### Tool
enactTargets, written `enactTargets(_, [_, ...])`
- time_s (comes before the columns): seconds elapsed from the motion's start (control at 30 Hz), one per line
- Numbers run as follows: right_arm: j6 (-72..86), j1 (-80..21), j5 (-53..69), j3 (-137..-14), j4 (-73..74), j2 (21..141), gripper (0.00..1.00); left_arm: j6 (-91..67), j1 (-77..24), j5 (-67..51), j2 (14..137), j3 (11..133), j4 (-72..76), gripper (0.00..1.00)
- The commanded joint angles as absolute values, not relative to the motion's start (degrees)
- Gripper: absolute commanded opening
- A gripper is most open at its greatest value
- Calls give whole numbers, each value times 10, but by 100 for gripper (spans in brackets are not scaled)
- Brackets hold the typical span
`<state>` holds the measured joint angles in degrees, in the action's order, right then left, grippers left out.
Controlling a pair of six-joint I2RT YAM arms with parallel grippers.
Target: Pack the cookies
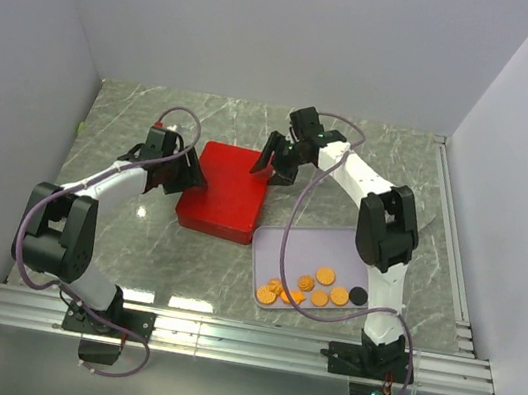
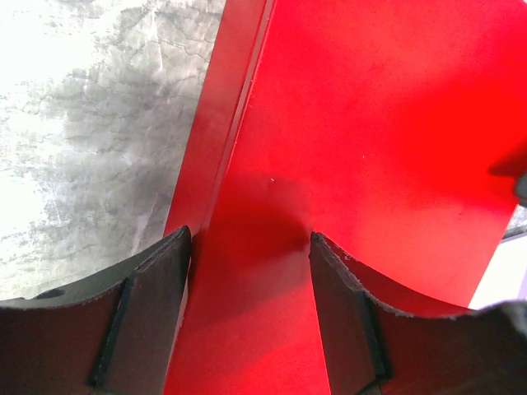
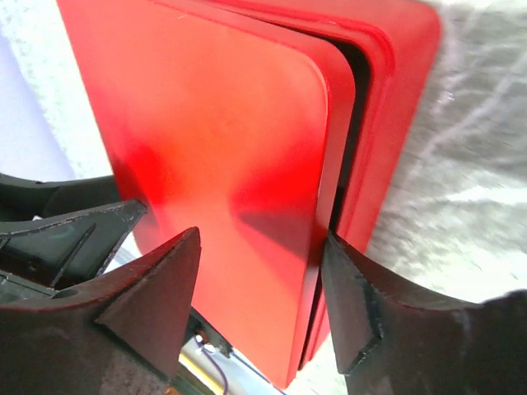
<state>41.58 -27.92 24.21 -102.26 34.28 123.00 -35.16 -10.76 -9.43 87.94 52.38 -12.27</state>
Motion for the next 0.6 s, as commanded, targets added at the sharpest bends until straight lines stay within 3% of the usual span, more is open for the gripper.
enactTargets(0.0, [374,-270,180,-1057,437,1181,68,-353,-120,-107,884,528,-124,65])
enactTargets(0.37, [362,-242,158,-962,451,1090,69,-349,-130,-99,886,527,-123,65])
enactTargets(0.57, [366,-228,159,-922,428,1115,65,-339,-134,-98,888,530,-123,65])
